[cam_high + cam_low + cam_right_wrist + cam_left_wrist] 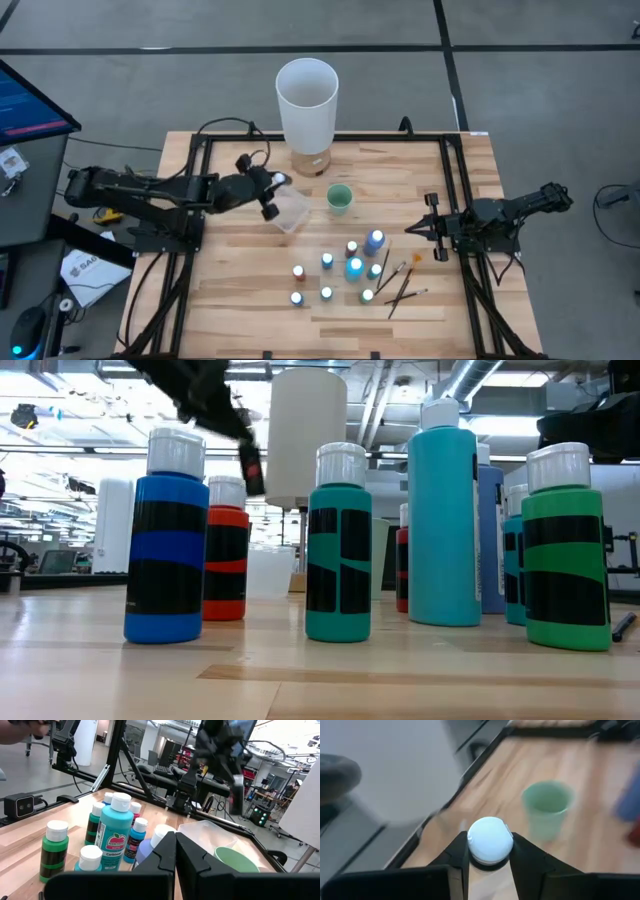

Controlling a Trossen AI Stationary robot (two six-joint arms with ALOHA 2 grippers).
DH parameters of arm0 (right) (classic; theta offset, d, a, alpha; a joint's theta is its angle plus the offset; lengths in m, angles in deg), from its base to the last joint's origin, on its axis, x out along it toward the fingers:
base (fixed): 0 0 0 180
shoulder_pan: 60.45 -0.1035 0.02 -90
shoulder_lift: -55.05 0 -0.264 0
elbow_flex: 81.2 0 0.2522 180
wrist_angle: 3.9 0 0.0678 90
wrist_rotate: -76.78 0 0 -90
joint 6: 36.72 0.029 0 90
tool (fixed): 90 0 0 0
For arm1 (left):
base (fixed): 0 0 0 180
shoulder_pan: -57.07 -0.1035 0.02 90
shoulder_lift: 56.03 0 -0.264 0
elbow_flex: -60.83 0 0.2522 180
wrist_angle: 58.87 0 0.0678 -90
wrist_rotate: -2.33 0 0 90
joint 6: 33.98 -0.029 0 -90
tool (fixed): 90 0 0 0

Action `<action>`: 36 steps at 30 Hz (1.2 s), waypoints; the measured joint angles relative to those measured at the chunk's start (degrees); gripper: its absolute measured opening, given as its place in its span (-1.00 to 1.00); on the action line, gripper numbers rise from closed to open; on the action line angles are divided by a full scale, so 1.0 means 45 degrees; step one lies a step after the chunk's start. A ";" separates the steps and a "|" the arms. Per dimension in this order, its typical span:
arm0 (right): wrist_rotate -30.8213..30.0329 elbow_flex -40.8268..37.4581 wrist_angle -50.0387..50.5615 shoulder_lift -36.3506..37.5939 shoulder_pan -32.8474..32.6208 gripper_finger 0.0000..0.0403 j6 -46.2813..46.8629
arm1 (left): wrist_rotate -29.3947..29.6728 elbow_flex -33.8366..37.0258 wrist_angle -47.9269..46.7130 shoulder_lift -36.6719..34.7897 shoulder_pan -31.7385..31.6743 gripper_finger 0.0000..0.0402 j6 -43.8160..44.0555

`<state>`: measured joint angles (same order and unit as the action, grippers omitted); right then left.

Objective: Pick & Place Paint Supplies
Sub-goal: Put the black paint bottle into the transparent bin

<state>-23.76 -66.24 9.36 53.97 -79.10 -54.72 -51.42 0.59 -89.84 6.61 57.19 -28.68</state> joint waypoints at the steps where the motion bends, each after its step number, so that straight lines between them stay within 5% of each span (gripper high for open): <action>1: 0.0000 0.0001 0.0002 0.0000 0.0000 -1.00 0.0002 | 0.0003 0.0121 -0.0132 0.0032 -0.0326 -0.59 0.0230; 12: 0.0000 0.0002 0.0000 0.0000 0.0000 -1.00 0.0002 | -0.1522 0.2276 0.0320 -0.0001 -0.3467 -0.58 0.1965; 19: 0.0000 -0.0001 0.0002 0.0000 0.0000 -1.00 0.0002 | -0.1697 0.3484 0.1288 0.0015 -0.3427 -0.58 0.2029; 36: 0.0000 -0.0002 0.0002 0.0000 -0.0005 -1.00 0.0001 | -0.2415 0.3497 0.1480 0.0719 -0.4057 -0.58 0.1786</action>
<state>-23.76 -66.25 9.36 53.97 -79.12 -54.72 -62.29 16.33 -83.18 9.85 38.93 -20.64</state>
